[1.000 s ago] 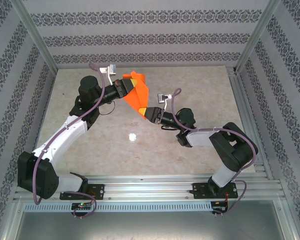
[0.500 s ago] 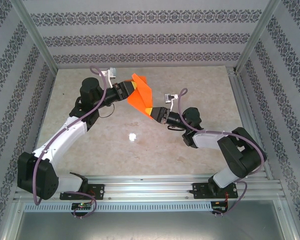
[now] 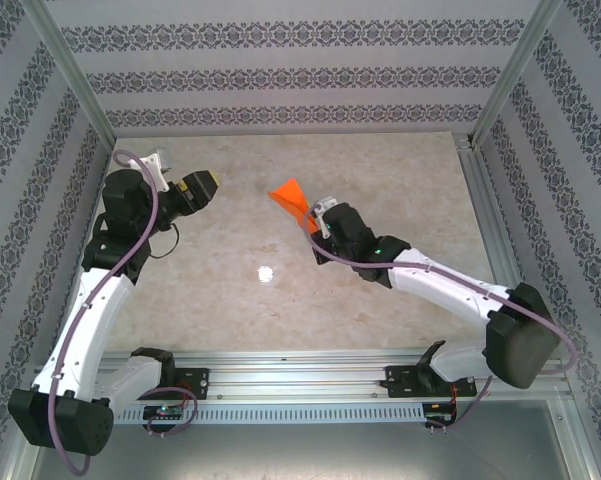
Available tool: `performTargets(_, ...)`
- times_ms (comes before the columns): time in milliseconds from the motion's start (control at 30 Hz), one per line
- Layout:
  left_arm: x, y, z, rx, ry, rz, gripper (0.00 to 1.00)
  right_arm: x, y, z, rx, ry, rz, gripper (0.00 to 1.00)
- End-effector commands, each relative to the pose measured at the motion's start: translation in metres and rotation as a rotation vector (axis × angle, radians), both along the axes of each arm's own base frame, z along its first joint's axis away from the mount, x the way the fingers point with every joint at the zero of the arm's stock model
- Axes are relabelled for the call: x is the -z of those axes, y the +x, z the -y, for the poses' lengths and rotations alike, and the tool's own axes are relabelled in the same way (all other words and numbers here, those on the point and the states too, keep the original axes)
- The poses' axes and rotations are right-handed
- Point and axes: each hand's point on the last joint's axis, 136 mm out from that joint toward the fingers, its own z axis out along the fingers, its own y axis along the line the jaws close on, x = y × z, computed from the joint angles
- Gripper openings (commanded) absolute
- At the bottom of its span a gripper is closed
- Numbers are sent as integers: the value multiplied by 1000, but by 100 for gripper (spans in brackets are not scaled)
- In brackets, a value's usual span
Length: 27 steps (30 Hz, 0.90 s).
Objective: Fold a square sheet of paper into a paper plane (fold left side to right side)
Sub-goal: Turn over the paper at the center of the table.
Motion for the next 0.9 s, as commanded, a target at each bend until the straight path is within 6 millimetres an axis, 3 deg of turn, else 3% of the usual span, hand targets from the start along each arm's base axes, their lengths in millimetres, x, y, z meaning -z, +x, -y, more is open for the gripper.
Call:
performTargets(0,32,-5,-28,-97,117,-107,75,25,-4,58,37,-650,72,8)
performTargets(100,45,-4,-39,-137,138,-139,75,36,-4,48,6,-839,93,9)
performTargets(333,71,0,-43,-139,145,-195,75,63,-16,17,-79,-1097,157,11)
performTargets(400,78,0,-43,-138,146,-210,75,75,-28,5,-137,-1102,144,19)
performTargets(500,84,1,-42,-127,148,-223,75,86,-53,-18,-230,-1029,106,46)
performTargets(600,91,1,-37,-96,143,-236,75,73,-76,-41,-289,-850,69,66)
performTargets(733,104,-1,-20,-5,87,-255,74,25,-91,-58,-322,-534,42,82)
performTargets(867,123,-7,15,134,-43,-287,69,-20,-74,-42,-244,-268,24,87)
